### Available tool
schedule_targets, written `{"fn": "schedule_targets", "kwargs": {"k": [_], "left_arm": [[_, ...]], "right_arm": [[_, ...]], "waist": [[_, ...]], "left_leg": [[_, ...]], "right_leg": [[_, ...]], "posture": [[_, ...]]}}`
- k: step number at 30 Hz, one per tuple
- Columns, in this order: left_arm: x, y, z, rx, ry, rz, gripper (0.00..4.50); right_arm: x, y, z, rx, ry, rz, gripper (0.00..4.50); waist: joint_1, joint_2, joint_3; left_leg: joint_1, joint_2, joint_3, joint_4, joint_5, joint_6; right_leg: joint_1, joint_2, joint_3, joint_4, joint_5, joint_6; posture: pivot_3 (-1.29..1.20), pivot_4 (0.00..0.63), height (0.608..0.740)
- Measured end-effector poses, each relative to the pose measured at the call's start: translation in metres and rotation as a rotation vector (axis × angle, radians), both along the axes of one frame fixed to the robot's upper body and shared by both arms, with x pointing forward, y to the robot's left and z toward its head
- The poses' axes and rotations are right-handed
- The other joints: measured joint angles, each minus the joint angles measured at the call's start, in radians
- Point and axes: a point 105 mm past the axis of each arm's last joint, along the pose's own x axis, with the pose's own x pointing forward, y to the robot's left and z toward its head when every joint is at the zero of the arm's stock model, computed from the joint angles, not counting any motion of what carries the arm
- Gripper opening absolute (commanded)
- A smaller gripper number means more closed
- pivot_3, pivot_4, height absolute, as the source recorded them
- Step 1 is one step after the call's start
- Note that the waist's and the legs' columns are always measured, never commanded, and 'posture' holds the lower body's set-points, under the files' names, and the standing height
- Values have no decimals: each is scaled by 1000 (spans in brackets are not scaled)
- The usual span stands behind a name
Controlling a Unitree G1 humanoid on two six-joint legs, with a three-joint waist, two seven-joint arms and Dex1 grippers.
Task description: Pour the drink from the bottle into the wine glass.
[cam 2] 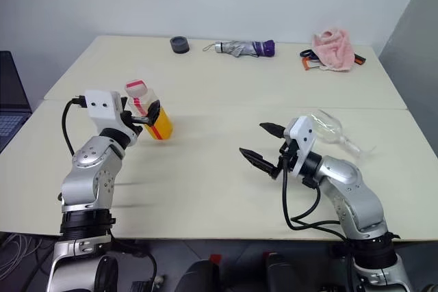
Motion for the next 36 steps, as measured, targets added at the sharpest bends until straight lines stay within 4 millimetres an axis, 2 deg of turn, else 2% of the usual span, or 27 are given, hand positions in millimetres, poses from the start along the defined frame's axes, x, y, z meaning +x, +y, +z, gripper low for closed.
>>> {"fn": "schedule_targets", "kwargs": {"k": [9, 15, 25, 36], "left_arm": [[11, 0, 5, 3, 8, 13, 4482], [13, -2, 5, 13, 14, 16, 4482], [17, -5, 11, 14, 10, 12, 4482], [18, -4, 5, 8, 41, 22, 4482]], "right_arm": [[-2, 4, 1, 4, 19, 30, 4500], [-11, 11, 10, 25, 7, 120, 4500], [-14, 18, 20, 16, -29, 181, 4500], [-15, 18, 24, -3, -43, 213, 4500]], "waist": [[0, 0, 0], [0, 0, 0], [0, 0, 0], [0, 0, 0]], "left_leg": [[0, 0, -1, 0, 0, 0], [-1, 0, -1, 0, 0, 0], [-1, 0, -1, 0, 0, 0], [-1, 0, -2, 0, 0, 0]], "right_leg": [[0, 0, -1, 0, 0, 0], [0, 0, -1, 0, 0, 0], [0, 0, -1, 0, 0, 0], [0, -1, -1, 0, 0, 0]], "posture": [[0, 150, 740], [0, 150, 740], [0, 150, 740], [0, 150, 740]]}}
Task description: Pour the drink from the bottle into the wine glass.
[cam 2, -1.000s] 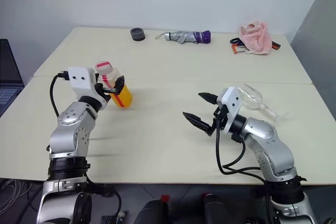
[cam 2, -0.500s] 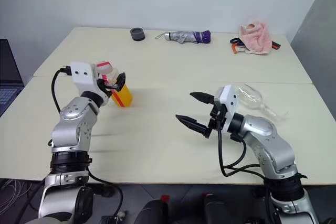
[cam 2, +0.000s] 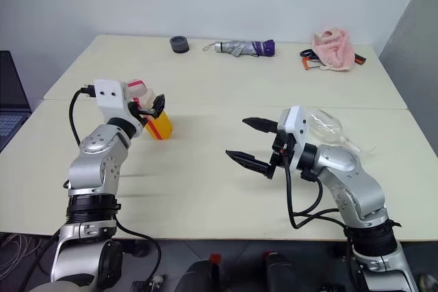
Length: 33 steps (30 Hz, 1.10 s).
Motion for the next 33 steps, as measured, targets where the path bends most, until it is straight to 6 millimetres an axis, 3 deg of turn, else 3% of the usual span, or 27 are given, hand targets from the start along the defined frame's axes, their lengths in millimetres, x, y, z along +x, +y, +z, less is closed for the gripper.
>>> {"fn": "schedule_targets", "kwargs": {"k": [4, 5, 14, 26, 33], "left_arm": [[0, 0, -1, 1, 5, -1, 4482], [0, 0, -1, 1, 6, -1, 4300], [1, -6, -3, 15, 15, -32, 1921], [-9, -11, -7, 33, -14, -95, 1889], [-25, -48, -12, -15, -2, -384, 1870]], "right_arm": [[0, 0, 0, 0, 2, -1, 4500], [0, 0, 0, 0, 3, -2, 4500], [0, 3, -2, 2, 10, 3, 4500], [3, 1, -3, -2, -1, -21, 4500], [8, -20, -12, 5, -25, -170, 4500]], "waist": [[0, 0, 0], [0, 0, 0], [0, 0, 0], [0, 0, 0], [5, 0, 0]], "left_leg": [[0, 0, 0, 0, 0, 0], [0, 0, 0, 0, 0, 0], [0, 0, 0, 0, 0, 0], [0, 0, 0, 0, 0, 0], [-2, 0, -1, 0, 0, 0]], "right_leg": [[0, 0, 0, 0, 0, 0], [0, 0, 0, 0, 0, 0], [0, 0, 0, 0, 0, 0], [0, 0, 0, 0, 0, 0], [0, -2, -1, -1, 0, 0]], "posture": [[0, 150, 740], [0, 150, 740], [0, 150, 740], [0, 150, 740], [0, 150, 740]]}}
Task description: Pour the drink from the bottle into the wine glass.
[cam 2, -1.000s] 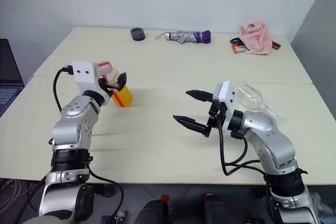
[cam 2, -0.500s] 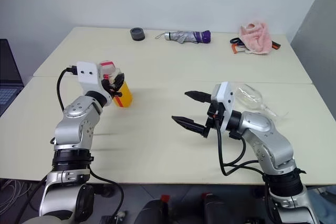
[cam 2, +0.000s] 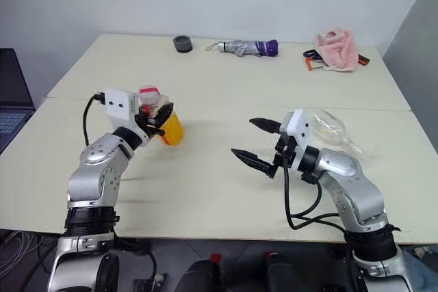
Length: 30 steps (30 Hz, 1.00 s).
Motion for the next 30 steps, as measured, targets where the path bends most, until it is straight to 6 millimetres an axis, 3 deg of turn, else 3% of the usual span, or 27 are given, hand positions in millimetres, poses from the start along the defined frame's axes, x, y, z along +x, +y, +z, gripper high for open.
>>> {"fn": "schedule_targets", "kwargs": {"k": [6, 9, 12, 20, 26, 30], "left_arm": [[-26, -72, -6, 16, 37, -473, 1863], [-42, -104, -4, 19, 51, -717, 1849], [-51, -124, 0, 57, 51, -895, 1849], [-48, -138, -11, 154, 53, -1061, 1849], [-47, -144, -13, 209, 0, -1092, 1848], [-47, -146, -13, 231, -25, -1095, 1847]], "right_arm": [[-10, -38, -13, -45, 21, -162, 4500], [-20, -47, -1, -34, 24, -191, 4500], [-29, -45, 12, -29, 7, -185, 4500], [-25, -15, 30, -48, 17, -142, 4500], [-25, 11, 27, -75, 39, -69, 4500], [-16, 18, 25, -72, 48, -66, 4500]], "waist": [[-1, 0, 0], [-3, 0, 0], [-13, 1, 0], [-19, 1, 1], [-15, 1, 1], [-12, 1, 1]], "left_leg": [[0, -1, 1, 0, 0, 0], [0, -2, 1, 0, 0, 0], [2, -1, 2, 0, 0, 0], [1, 0, 2, 0, 0, 0], [-1, -1, 2, 0, 0, 1], [-1, -1, 1, 0, 0, 1]], "right_leg": [[0, 1, 0, -1, 0, 0], [0, 3, 0, 0, 0, 0], [0, 6, 2, 0, 0, 0], [0, 7, 2, 0, -1, 1], [-1, 6, 2, -3, 0, 0], [-1, 6, 2, -3, 0, 0]], "posture": [[0, 150, 740], [0, 150, 740], [0, 150, 740], [0, 150, 740], [0, 150, 740], [0, 150, 740]]}}
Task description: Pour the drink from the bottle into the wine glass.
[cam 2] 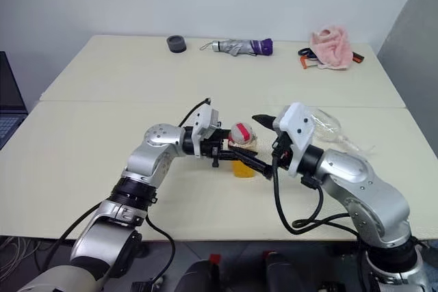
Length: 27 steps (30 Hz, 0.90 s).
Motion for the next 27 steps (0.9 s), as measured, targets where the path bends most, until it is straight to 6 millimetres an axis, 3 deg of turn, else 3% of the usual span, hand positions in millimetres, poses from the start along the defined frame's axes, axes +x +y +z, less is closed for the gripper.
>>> {"fn": "schedule_targets", "kwargs": {"k": [6, 9, 14, 15, 20, 27], "left_arm": [[0, -1, 0, 3, -12, 3, 1844], [0, -1, 0, 3, -12, 4, 1842], [1, 0, 0, 3, -13, 8, 1842], [1, 0, 1, 4, -15, 10, 1842], [0, 1, 1, 5, -17, 10, 1841], [-10, -2, 6, 8, -32, -59, 1830]], "right_arm": [[12, 2, -7, 14, 8, -26, 4500], [15, 4, -10, 20, 10, -31, 3872], [17, 11, -8, 43, 9, -18, 2068], [17, 11, -8, 43, 10, -16, 1871], [18, 11, -6, 3, 6, 47, 1876], [21, 3, 7, -194, -5, 386, 1876]], "waist": [[1, 0, 0], [1, 0, 0], [1, 0, 0], [1, 0, 0], [2, 0, 0], [0, 1, 1]], "left_leg": [[0, 0, 0, 0, 0, 0], [0, 0, 0, 0, 0, 0], [0, 0, 0, 0, 0, 0], [0, 0, 0, 0, 0, 0], [0, 0, 0, 0, 0, 0], [1, 0, 0, 0, 0, 0]], "right_leg": [[0, 0, 0, 0, 0, 0], [0, 0, 0, 0, 0, 0], [0, 0, 0, 1, 0, 0], [0, 0, 0, 1, 0, 0], [0, 0, 0, 1, 0, 0], [0, 0, -1, 1, 0, 0]], "posture": [[0, 150, 740], [0, 150, 740], [0, 150, 740], [0, 150, 740], [0, 150, 740], [0, 150, 740]]}}
